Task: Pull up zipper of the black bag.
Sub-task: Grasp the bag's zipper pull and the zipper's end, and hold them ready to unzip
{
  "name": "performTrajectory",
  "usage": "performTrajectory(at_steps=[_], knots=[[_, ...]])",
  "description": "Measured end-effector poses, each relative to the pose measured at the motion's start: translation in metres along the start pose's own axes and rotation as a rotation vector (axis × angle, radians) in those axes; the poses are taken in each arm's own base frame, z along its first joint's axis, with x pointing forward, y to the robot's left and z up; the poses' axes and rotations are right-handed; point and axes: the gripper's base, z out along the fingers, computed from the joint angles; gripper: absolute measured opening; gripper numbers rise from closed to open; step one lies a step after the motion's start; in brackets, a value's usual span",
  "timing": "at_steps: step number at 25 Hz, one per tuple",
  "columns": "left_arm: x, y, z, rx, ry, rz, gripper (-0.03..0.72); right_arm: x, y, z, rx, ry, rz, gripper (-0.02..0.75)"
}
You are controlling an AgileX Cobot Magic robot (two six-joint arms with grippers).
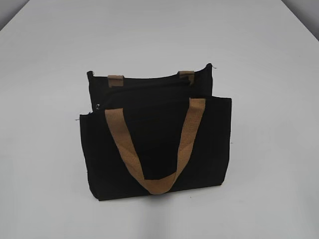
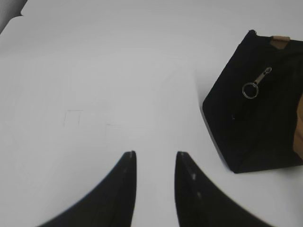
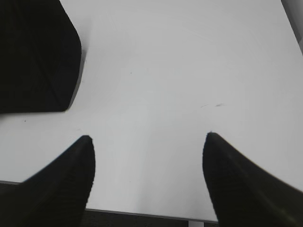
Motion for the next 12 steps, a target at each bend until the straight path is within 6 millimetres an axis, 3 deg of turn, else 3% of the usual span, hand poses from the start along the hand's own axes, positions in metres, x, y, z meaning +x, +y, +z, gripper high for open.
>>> performTrajectory(at_steps=[12], knots=[[0.0000,0.0000,0.0000,0.000,0.000,0.000,0.216,0.0000,0.0001,0.0000,-0.001,0.000,0.000,0.548]])
